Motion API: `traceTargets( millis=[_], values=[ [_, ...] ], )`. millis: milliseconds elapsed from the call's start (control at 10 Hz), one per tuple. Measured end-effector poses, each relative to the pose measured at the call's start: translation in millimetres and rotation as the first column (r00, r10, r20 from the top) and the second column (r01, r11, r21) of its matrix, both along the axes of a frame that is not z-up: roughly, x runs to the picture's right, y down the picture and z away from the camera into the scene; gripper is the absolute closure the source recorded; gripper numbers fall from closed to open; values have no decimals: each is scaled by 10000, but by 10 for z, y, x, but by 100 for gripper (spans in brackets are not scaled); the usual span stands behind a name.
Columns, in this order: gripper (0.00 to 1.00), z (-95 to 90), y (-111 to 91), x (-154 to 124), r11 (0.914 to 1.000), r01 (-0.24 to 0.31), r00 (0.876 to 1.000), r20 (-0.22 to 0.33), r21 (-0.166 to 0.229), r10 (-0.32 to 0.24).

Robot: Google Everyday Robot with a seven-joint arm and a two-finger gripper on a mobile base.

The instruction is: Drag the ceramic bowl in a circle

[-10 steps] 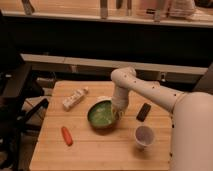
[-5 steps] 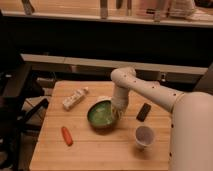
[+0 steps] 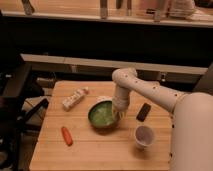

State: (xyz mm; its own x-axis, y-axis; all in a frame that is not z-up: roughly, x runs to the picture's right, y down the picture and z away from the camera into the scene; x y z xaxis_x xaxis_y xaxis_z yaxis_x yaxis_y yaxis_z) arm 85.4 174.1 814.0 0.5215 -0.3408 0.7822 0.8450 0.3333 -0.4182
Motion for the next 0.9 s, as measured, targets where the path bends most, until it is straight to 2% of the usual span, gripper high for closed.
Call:
traceTargets(
  millis=[700, 900],
  values=[
    [100, 74, -50, -92, 10000, -4, 9999, -120, -93, 3],
    [100, 25, -9, -88, 9998, -118, 9995, -288, -145, 114]
  ],
)
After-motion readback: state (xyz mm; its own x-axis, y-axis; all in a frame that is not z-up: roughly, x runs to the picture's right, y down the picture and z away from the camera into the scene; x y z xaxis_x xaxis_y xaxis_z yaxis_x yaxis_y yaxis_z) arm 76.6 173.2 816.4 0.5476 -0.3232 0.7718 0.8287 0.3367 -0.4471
